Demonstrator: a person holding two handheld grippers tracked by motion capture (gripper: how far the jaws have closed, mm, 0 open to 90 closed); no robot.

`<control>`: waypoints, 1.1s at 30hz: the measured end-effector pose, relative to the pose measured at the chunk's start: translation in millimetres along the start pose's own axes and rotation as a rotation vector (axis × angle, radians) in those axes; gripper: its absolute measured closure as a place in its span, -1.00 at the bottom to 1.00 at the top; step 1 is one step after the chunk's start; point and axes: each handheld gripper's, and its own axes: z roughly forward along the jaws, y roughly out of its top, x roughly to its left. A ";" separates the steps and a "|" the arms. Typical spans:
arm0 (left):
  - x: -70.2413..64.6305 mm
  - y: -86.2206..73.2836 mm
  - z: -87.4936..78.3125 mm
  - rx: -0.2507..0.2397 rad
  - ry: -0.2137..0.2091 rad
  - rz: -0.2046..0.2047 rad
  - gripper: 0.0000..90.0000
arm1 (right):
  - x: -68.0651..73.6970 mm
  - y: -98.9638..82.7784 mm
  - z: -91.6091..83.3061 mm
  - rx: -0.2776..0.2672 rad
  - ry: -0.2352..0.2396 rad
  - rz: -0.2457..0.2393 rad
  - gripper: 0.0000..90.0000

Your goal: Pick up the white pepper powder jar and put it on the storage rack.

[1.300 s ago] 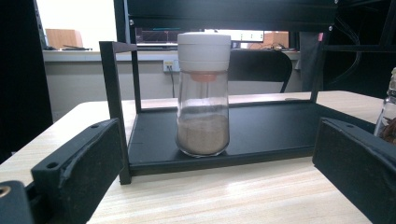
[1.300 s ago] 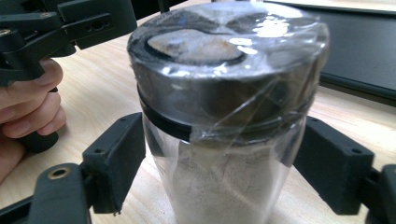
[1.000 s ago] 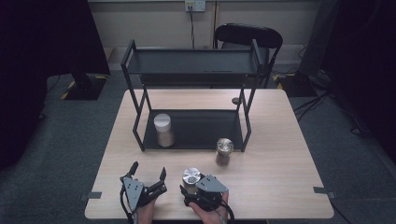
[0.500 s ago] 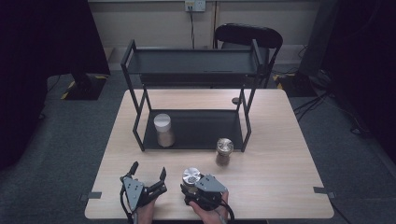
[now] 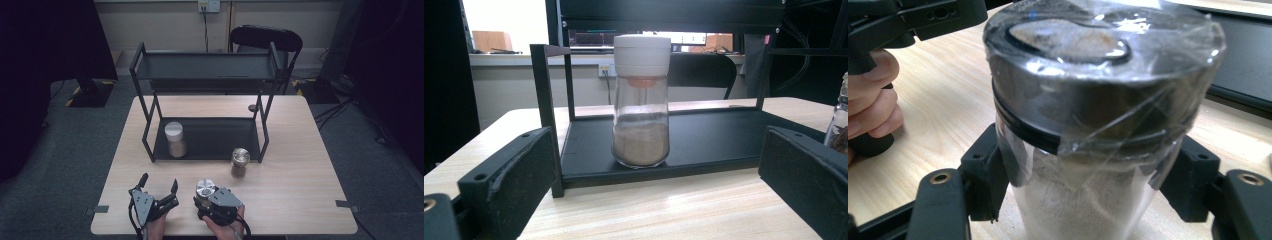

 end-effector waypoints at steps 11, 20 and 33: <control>0.1 0.0 0.0 0.000 -0.001 0.000 -0.97 | 0.4 -0.5 -2.4 -0.016 -0.010 0.005 -0.31; 0.1 -0.1 0.0 0.000 -0.001 0.000 -0.97 | 0.8 2.9 -2.0 -0.019 -0.008 -0.004 -0.31; -0.2 0.0 -0.1 0.000 0.001 0.000 -0.97 | 0.3 6.8 -1.7 -0.019 -0.011 -0.003 -0.31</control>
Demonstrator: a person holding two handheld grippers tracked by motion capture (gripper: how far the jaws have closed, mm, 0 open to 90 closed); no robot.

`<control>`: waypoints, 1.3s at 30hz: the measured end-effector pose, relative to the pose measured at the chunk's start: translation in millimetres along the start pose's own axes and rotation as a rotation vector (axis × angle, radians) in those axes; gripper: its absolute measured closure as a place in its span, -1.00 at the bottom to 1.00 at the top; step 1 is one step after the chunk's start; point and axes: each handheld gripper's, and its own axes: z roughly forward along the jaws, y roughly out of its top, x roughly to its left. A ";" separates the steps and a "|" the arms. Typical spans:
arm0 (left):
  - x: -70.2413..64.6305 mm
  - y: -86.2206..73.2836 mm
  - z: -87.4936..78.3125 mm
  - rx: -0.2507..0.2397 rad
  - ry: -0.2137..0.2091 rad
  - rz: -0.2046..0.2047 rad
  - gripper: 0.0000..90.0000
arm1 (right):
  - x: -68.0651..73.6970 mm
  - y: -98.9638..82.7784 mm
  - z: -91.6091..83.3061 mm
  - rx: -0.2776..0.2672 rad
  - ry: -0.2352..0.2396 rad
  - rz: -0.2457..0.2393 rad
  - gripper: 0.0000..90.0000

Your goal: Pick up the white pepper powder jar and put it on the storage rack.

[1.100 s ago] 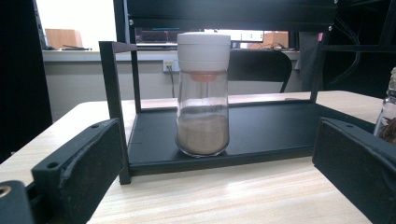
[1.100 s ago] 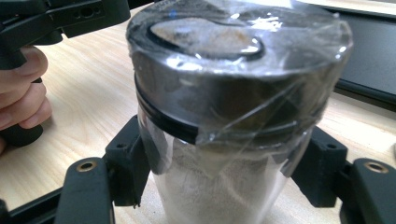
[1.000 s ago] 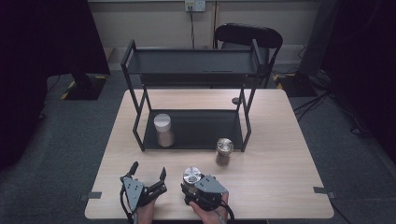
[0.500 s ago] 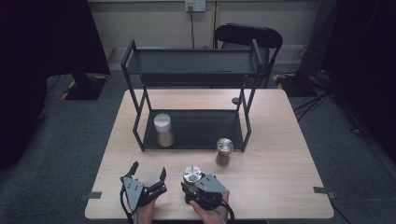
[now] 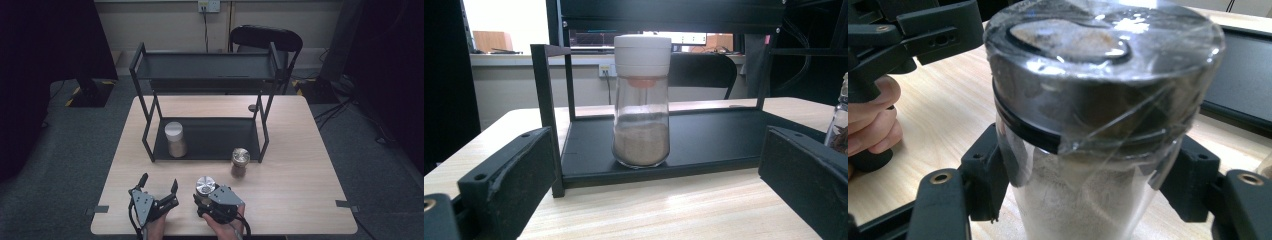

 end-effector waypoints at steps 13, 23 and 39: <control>0.1 0.1 0.0 0.001 0.000 0.000 -0.97 | -3.4 6.8 1.0 -0.008 0.001 -0.008 -0.31; -0.1 0.0 0.0 0.000 0.000 0.000 -0.97 | -5.5 12.7 3.6 -0.011 0.001 -0.006 -0.31; -0.1 0.0 0.0 0.000 0.001 0.000 -0.97 | -13.7 25.3 13.9 -0.016 0.014 0.007 -0.31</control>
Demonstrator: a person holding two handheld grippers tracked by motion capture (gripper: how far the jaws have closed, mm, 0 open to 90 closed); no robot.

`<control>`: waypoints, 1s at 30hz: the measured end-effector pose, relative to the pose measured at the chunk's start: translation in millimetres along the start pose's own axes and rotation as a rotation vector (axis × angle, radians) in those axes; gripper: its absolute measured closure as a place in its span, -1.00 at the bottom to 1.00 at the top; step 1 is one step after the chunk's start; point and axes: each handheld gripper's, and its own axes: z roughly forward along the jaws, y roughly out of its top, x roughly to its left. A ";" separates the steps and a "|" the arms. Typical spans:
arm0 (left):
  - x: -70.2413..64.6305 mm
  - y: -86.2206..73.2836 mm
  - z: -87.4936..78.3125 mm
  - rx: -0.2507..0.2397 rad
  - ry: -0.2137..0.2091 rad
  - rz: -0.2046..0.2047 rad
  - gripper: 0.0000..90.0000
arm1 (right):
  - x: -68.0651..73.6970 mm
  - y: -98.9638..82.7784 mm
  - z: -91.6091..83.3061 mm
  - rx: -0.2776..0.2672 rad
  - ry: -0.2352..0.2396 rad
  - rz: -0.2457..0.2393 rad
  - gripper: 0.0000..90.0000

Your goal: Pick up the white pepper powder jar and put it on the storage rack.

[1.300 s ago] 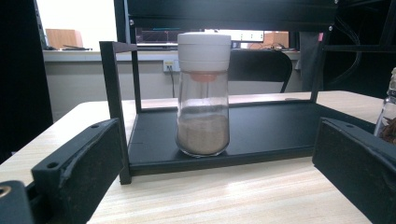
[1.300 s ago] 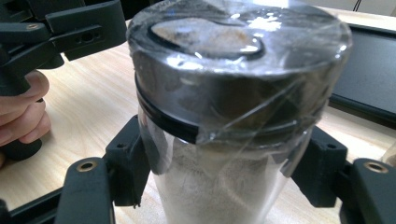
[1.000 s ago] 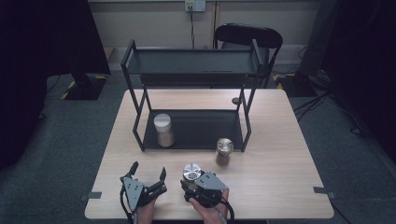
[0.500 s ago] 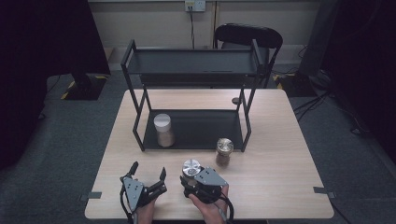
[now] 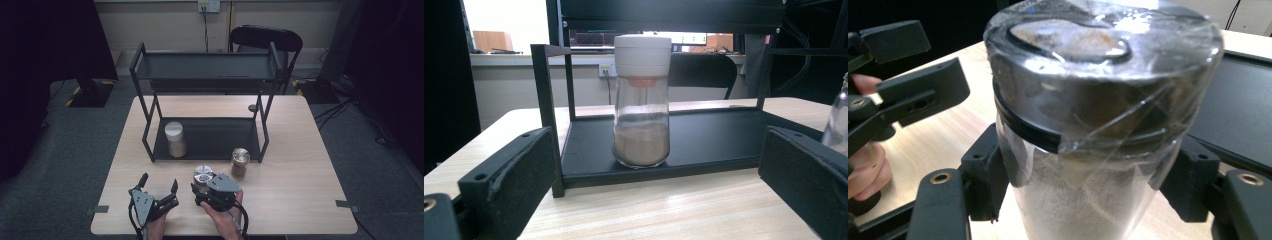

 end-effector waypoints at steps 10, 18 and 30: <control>0.1 -0.2 -0.1 -0.001 0.000 -0.002 -0.97 | -8.8 8.2 6.0 -0.001 -0.003 0.018 -0.31; 0.5 -0.2 -0.1 -0.001 -0.002 -0.003 -0.97 | -11.5 17.0 12.6 0.001 -0.018 0.012 -0.31; 0.7 -0.5 -0.2 -0.003 -0.002 -0.006 -0.97 | -15.2 30.9 24.9 0.004 -0.041 0.000 -0.31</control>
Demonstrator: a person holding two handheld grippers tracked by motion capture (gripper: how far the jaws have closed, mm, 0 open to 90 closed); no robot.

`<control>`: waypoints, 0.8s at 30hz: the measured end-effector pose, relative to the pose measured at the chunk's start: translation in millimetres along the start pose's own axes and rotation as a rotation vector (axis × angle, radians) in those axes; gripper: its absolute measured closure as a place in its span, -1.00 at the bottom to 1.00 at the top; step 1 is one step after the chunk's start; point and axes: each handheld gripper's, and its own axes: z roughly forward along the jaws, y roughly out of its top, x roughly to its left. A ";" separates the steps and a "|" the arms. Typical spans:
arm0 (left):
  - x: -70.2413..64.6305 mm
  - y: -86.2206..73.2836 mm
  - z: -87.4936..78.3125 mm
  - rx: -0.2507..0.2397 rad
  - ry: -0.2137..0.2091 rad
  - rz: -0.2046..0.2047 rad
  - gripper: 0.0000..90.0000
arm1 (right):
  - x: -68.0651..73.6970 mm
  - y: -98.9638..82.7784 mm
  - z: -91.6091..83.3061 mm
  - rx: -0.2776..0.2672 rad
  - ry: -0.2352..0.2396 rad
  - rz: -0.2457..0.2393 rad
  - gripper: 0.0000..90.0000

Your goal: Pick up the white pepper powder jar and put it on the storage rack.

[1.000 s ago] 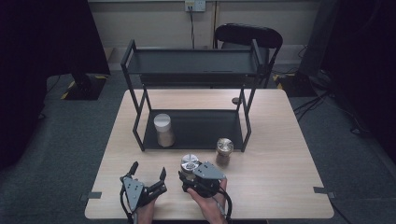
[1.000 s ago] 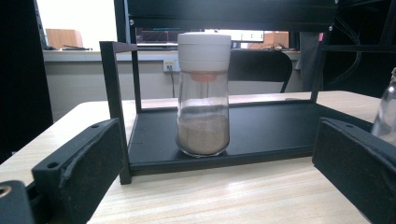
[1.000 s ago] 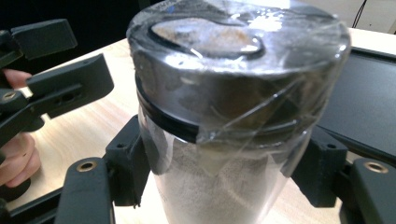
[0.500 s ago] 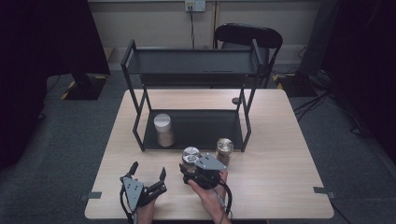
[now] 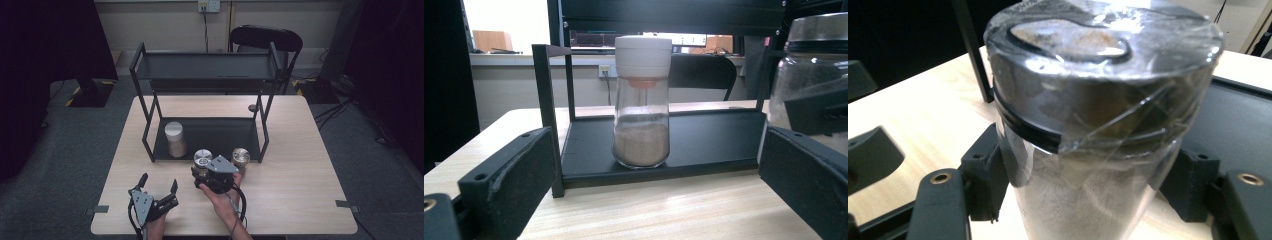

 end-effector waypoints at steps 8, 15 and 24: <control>0.7 -0.2 -0.1 -0.001 -0.004 0.000 -0.97 | -3.6 4.7 10.6 0.008 -0.001 -0.004 -0.31; 1.1 -0.4 -0.3 -0.002 -0.006 -0.001 -0.97 | -3.4 12.6 19.1 0.008 -0.005 -0.014 -0.31; 1.2 -0.5 -0.4 -0.003 -0.007 0.002 -0.97 | -7.1 22.7 26.7 0.003 -0.017 -0.002 -0.31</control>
